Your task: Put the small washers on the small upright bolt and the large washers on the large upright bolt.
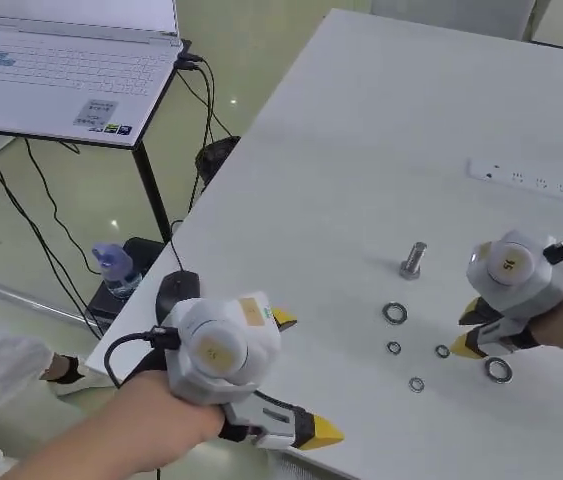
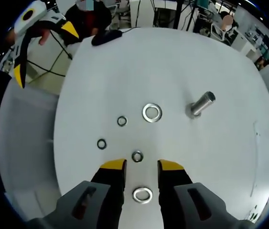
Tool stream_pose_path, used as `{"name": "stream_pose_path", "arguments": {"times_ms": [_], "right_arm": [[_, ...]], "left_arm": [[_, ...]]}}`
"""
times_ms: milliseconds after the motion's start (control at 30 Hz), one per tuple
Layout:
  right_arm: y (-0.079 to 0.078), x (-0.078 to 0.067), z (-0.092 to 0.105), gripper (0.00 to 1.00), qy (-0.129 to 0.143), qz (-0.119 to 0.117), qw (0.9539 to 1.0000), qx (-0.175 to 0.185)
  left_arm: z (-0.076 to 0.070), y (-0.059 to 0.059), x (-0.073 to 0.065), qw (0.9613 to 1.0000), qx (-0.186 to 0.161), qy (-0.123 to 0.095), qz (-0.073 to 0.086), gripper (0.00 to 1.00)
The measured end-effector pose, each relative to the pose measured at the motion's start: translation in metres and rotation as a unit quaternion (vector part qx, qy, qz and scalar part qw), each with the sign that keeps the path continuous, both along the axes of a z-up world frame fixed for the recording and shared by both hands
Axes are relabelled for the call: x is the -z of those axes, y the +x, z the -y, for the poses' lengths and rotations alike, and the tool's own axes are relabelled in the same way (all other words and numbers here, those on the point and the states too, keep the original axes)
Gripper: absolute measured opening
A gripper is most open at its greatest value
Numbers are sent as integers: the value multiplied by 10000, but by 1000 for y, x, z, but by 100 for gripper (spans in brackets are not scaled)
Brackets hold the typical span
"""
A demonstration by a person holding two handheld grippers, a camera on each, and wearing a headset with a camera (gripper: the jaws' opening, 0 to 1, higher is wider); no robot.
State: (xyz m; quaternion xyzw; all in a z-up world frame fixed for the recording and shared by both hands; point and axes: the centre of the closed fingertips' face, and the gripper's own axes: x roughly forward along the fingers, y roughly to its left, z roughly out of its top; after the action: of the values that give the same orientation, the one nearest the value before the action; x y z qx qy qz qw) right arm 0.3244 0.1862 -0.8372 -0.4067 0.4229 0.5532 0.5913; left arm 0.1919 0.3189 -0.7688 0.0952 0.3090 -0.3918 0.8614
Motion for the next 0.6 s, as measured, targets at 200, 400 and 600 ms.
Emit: {"name": "stream_pose_path", "arguments": {"times_ms": [200,400,600], "right_arm": [[2,11,1,27,-43,-17,9999,90],[-3,23,-3,27,-52,-56,9999,129],[-5,31,-5,27,-114,-48,9998,175]], "left_arm": [[-3,-2,2,10000,-4,0,-13,81],[-6,-3,2,10000,-12,25,-28,81],[-11,-4,2,10000,-32,24,-44,81]]}}
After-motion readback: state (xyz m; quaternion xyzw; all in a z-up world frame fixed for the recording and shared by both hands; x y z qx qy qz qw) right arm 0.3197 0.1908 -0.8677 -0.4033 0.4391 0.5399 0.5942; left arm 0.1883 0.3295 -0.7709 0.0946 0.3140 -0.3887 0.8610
